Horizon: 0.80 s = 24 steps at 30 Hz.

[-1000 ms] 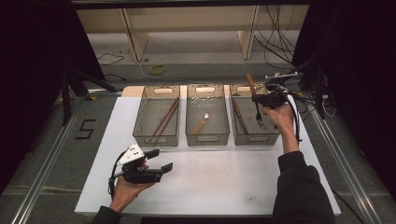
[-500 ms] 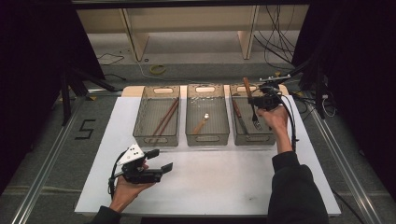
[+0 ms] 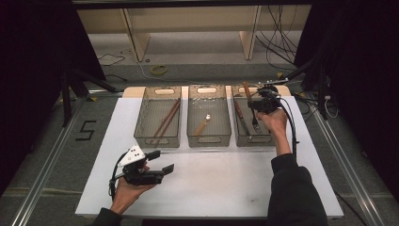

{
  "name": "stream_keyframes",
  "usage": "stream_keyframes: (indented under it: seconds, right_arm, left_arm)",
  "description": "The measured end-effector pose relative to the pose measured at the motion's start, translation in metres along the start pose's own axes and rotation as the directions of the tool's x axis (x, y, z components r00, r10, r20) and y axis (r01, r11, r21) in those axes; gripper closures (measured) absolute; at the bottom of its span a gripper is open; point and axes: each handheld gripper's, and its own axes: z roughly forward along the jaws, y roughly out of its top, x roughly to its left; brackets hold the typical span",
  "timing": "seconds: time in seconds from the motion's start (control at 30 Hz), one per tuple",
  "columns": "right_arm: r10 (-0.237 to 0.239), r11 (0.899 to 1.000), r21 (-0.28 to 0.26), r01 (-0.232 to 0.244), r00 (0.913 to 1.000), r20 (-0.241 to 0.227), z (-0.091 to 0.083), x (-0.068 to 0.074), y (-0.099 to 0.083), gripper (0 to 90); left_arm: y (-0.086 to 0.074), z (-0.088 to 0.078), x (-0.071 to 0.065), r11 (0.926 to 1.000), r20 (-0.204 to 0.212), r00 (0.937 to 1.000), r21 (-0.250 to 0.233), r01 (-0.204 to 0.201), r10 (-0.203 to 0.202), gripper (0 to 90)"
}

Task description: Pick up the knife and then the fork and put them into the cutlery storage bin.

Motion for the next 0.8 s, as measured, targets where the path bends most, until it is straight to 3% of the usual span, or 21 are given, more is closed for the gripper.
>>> stream_keyframes:
  seconds: [0.33,0.4,0.8]
  right_arm:
    - [0.018,0.999,0.034,-0.018,0.9998,0.01,0.006,-0.004,-0.005,76.2]
    - [0.022,0.999,0.043,-0.022,0.9997,-0.002,0.007,-0.003,-0.005,67.6]
    - [0.02,1.0,0.018,-0.019,0.9993,-0.031,-0.003,0.0,-0.004,50.6]
  left_arm:
    - [0.0,0.0,0.0,1.0,-0.001,1.0,0.0,-0.001,0.001,19.2]
    - [0.0,0.0,0.0,1.0,-0.001,1.0,0.0,0.0,0.0,19.2]
    - [0.0,0.0,0.0,1.0,-0.002,1.0,0.0,0.0,0.0,19.2]
